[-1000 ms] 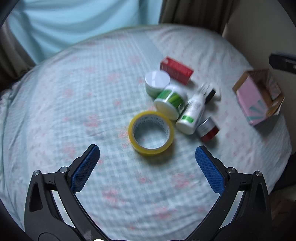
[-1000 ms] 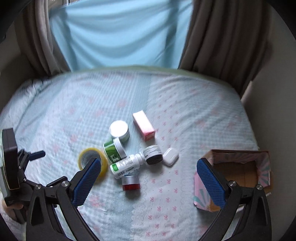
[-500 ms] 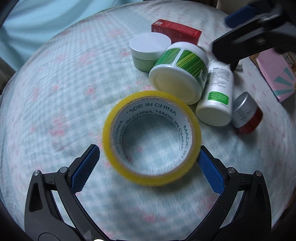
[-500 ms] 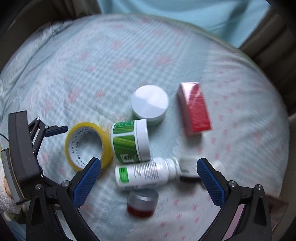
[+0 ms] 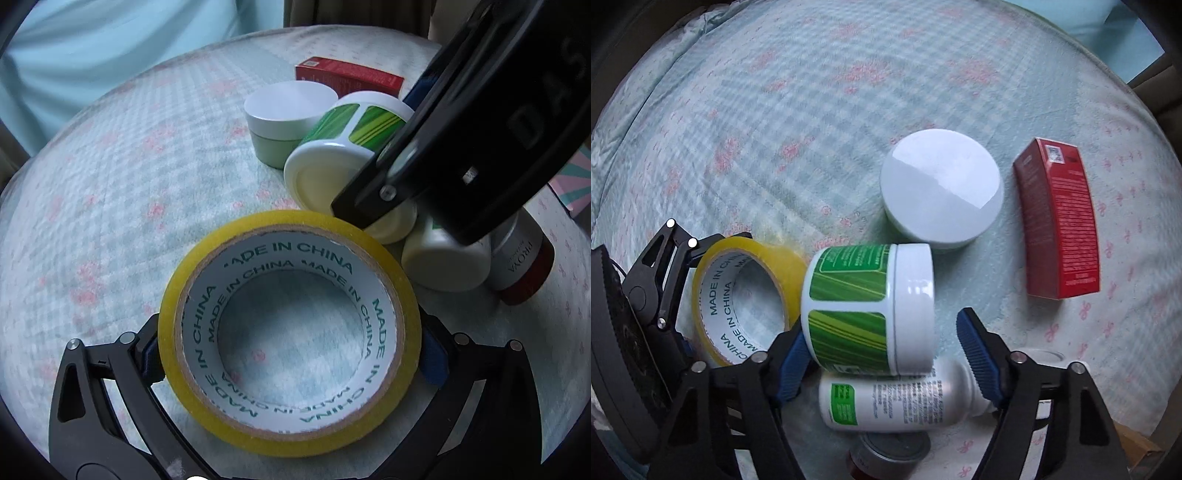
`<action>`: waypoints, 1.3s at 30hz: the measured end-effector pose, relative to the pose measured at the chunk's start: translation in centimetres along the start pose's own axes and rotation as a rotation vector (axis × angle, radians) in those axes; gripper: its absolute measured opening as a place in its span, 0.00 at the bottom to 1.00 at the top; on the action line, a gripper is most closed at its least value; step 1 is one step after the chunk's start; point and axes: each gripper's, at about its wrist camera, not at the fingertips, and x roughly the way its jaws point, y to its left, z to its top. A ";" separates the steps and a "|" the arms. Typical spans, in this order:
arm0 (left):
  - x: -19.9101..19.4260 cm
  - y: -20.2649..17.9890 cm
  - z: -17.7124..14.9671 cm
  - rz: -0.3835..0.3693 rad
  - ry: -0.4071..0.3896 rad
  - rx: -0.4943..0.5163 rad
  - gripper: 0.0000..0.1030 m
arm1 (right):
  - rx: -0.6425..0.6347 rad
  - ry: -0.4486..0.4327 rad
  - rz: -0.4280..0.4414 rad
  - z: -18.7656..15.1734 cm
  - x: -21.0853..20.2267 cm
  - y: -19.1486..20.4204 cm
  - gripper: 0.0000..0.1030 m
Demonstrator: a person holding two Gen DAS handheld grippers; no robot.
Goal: Organize rigid objects
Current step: 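Grasp the yellow tape roll with the left tool while the right tool grasps the green-striped jar, then carry the tape roll and green-striped jar with both tools over the cardboard box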
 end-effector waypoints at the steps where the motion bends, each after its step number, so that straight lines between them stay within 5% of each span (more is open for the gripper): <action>1: -0.1 0.1 0.0 0.009 -0.006 -0.001 0.94 | 0.002 0.006 0.013 0.1 0.2 0.0 0.59; 12: -0.7 0.7 0.3 -0.002 -0.003 -0.025 0.94 | 0.026 0.007 -0.015 0.7 1.4 0.9 0.53; 20: -3.4 1.5 0.2 0.016 0.012 -0.073 0.94 | 0.051 -0.031 -0.013 0.7 -2.2 1.5 0.52; 32: -12.4 4.2 3.4 0.056 0.002 -0.174 0.94 | 0.101 -0.136 -0.008 -1.6 -11.7 3.1 0.52; 39: -19.9 3.4 7.7 0.071 -0.040 -0.184 0.94 | 0.154 -0.233 -0.008 -4.7 -20.8 3.0 0.52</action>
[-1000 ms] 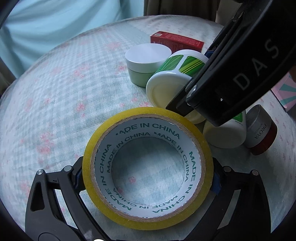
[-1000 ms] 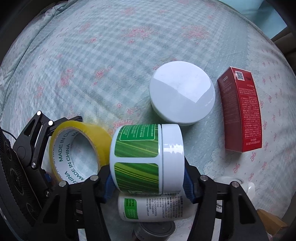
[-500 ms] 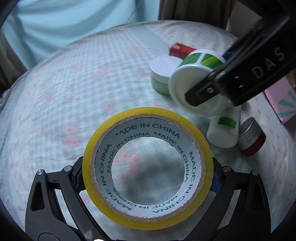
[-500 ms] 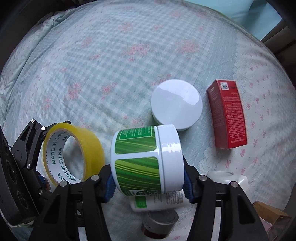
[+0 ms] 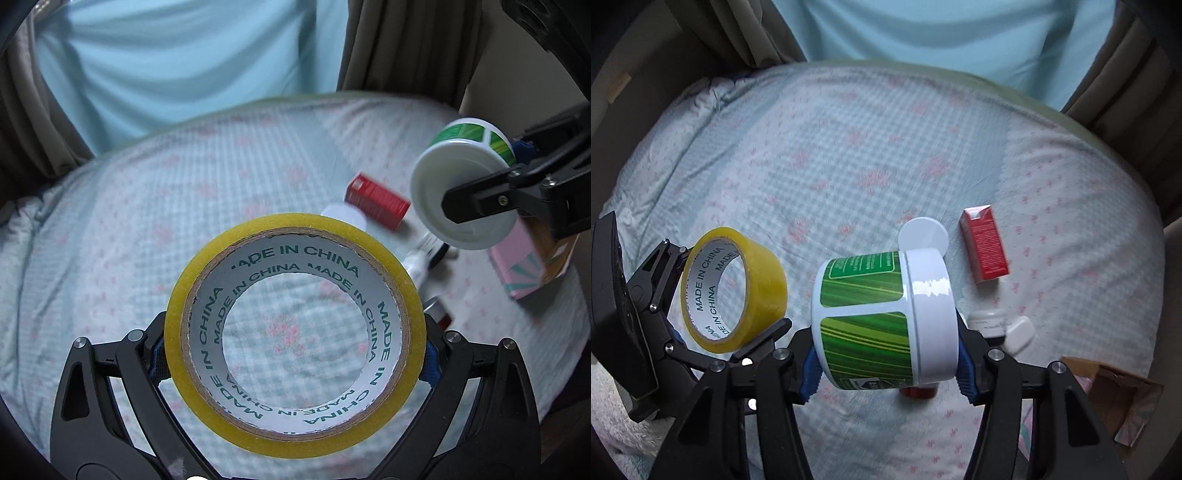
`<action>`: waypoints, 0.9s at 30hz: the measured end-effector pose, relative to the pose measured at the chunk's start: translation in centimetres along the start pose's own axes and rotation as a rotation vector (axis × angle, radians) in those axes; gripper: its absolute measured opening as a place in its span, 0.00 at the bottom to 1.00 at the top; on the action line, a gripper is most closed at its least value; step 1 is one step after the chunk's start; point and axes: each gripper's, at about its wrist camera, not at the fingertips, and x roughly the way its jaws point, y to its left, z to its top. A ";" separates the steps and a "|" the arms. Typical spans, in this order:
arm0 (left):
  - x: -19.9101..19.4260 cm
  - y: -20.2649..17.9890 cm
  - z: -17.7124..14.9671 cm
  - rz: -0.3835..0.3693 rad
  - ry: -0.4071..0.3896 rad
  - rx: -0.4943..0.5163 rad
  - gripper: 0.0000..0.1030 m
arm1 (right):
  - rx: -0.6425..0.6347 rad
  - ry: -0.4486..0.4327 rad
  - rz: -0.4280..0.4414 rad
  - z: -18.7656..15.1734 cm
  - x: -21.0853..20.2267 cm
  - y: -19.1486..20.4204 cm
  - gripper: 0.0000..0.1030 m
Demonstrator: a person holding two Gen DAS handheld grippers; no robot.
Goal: Organize rigid objects
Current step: 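Carry the tape roll and green-striped jar with both tools over the cardboard box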
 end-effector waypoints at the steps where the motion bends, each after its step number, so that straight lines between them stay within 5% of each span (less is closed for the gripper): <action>1: -0.7 -0.2 0.4 -0.001 -0.005 -0.001 0.94 | 0.008 -0.011 0.001 -0.2 -1.2 -0.3 0.52; 9: -7.4 -6.9 3.7 0.023 -0.064 0.012 0.94 | 0.078 -0.107 0.009 -4.0 -10.5 -5.5 0.52; 16: -11.3 -16.8 6.4 0.036 -0.107 -0.012 0.94 | 0.127 -0.153 0.044 -9.6 -16.7 -14.1 0.52; 27: -9.6 -32.2 10.1 -0.027 -0.075 -0.047 0.94 | 0.224 -0.132 -0.025 -16.6 -20.4 -30.3 0.52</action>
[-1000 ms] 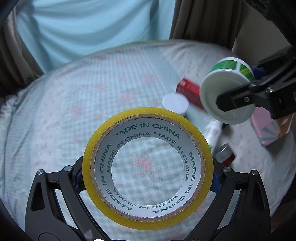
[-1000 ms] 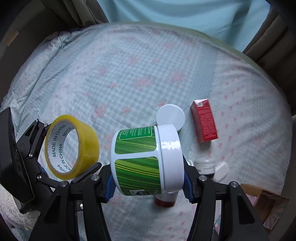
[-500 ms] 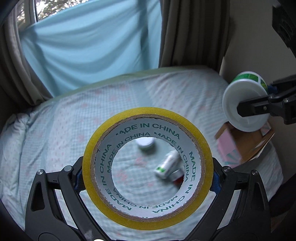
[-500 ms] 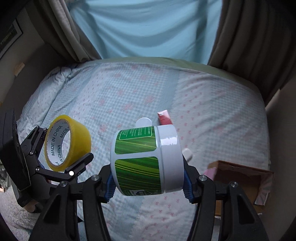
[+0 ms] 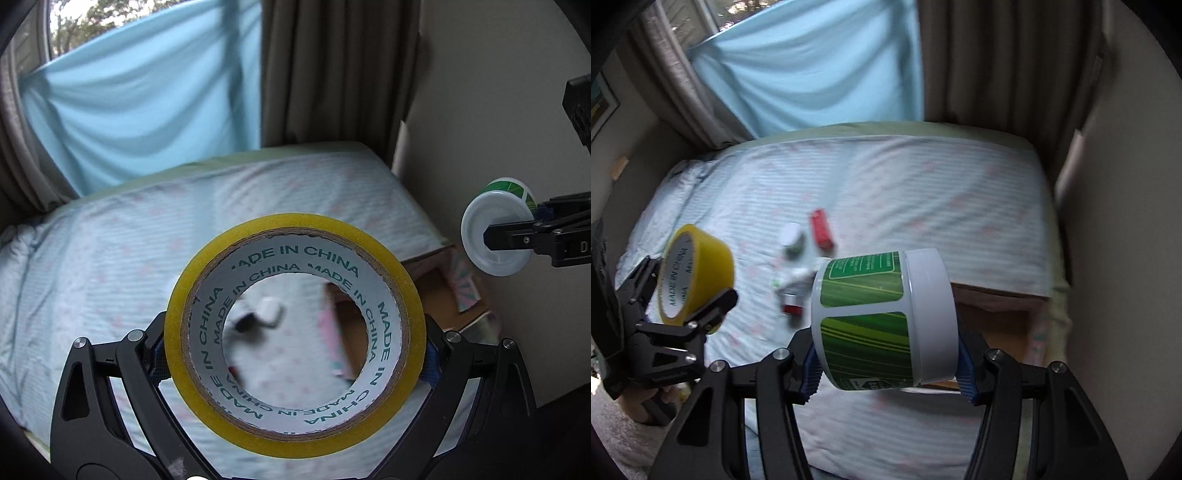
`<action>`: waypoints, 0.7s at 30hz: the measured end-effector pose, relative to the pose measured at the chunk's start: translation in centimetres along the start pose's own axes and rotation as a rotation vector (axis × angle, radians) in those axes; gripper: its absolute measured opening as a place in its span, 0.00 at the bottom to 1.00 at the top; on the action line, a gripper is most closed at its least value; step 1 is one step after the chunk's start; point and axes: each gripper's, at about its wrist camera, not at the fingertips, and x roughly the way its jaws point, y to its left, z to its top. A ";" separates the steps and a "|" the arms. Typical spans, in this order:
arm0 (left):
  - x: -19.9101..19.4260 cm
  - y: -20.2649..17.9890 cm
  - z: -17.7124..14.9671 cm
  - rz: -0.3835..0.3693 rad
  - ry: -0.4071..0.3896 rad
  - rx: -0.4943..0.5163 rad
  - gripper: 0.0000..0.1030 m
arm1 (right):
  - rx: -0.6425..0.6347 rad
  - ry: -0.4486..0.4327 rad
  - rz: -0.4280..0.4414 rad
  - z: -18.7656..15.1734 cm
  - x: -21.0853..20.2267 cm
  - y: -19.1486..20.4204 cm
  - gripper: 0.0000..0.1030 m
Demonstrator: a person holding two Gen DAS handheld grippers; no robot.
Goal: Organize rigid objects
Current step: 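Carry the tape roll and green-striped jar with both tools over the cardboard box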
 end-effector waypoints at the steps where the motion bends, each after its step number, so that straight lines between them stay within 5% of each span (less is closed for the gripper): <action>1: 0.8 -1.2 0.1 -0.012 0.014 -0.003 0.94 | 0.015 0.007 -0.004 -0.1 0.3 -1.0 0.52; 14: 14.7 -11.4 0.2 -0.090 0.286 0.052 0.94 | 0.241 0.170 -0.052 -3.8 8.7 -13.7 0.52; 21: 24.0 -13.7 -1.8 -0.099 0.464 0.063 0.94 | 0.180 0.271 -0.075 -5.7 15.2 -15.4 0.52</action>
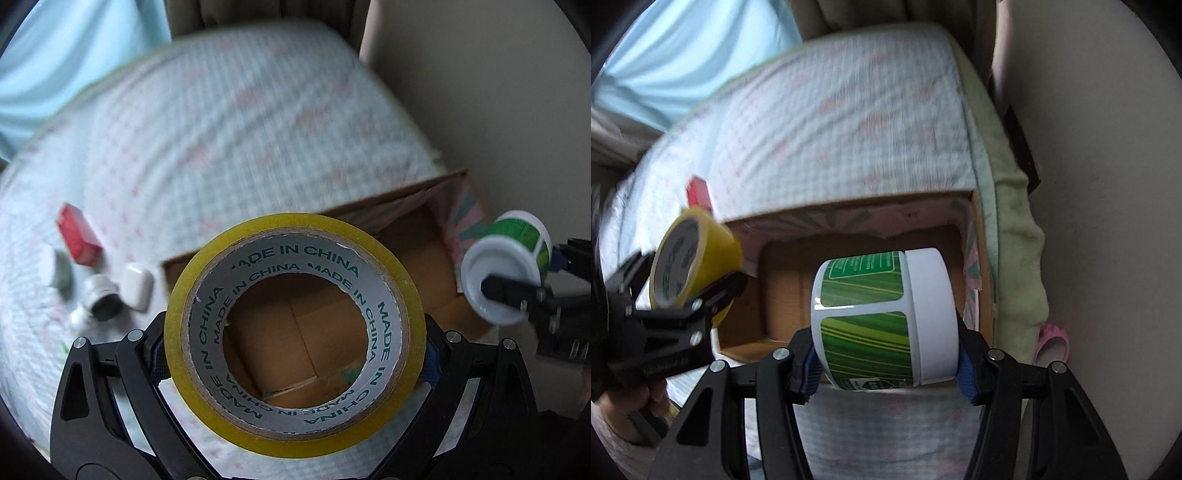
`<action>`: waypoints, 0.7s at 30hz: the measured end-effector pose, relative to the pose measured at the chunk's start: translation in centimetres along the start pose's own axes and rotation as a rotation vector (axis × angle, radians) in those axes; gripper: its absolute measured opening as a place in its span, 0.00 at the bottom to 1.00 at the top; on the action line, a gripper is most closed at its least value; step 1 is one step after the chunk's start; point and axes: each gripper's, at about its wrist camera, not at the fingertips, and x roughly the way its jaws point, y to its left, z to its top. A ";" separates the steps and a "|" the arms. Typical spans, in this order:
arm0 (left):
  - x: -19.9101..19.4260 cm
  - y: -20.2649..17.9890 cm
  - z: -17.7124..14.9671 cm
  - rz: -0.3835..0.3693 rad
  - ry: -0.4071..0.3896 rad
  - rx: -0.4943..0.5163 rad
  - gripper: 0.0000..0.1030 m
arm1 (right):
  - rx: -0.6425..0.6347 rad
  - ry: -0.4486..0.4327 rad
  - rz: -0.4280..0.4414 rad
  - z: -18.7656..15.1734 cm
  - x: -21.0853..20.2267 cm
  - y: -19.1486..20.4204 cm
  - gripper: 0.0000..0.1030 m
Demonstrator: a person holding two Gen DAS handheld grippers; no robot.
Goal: Organize rigid objects
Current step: 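Carry the tape roll and green-striped jar with both tools over the cardboard box, then open both tools to drop the tape roll and jar into the box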
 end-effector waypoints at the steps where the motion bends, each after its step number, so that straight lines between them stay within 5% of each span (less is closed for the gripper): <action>1: 1.1 -0.2 0.2 -0.004 0.025 0.001 0.94 | -0.017 0.006 -0.004 -0.1 0.6 0.1 0.52; 7: 6.8 -1.8 -0.5 -0.029 0.181 0.054 0.94 | -0.159 0.036 -0.017 -2.6 4.9 1.0 0.52; 16: 7.8 -2.4 0.4 -0.020 0.191 0.067 0.94 | -0.191 -0.003 -0.036 -3.1 5.8 1.0 0.53; 18: 7.7 -2.6 0.7 -0.015 0.201 0.067 1.00 | -0.210 -0.039 -0.099 -3.3 5.6 1.4 0.67; 19: 7.4 -2.7 0.5 -0.003 0.198 0.067 1.00 | -0.212 -0.060 -0.118 -3.5 5.3 1.5 0.98; 21: 6.6 -2.8 0.6 0.015 0.177 0.062 1.00 | -0.241 -0.107 -0.099 -3.9 4.5 1.8 1.00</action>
